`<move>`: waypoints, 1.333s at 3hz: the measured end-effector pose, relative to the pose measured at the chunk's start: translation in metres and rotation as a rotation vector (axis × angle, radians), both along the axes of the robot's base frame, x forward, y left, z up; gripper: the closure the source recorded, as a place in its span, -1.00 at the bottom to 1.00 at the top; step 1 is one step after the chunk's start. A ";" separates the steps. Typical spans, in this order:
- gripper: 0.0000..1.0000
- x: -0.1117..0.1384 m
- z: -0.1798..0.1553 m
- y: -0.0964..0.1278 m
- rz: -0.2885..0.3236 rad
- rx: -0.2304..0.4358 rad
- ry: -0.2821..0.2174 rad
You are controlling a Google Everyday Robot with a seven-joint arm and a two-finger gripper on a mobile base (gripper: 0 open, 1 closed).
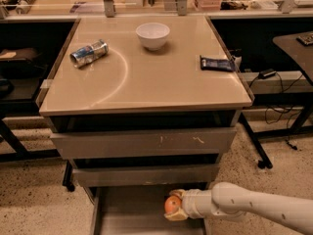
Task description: Place orange into bottom drawer
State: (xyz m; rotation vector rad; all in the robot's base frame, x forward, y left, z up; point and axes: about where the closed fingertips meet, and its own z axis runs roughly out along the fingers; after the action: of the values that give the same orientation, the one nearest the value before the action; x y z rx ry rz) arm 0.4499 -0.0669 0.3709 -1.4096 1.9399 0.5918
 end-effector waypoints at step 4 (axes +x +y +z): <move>1.00 0.025 -0.085 -0.008 -0.006 -0.011 -0.107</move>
Offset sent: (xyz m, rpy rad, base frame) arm 0.0116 -0.0024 -0.0595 -0.0542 0.0213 -0.0014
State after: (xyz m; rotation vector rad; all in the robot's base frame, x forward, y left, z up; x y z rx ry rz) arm 0.4753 -0.0748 0.2864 -1.4132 1.8649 0.4930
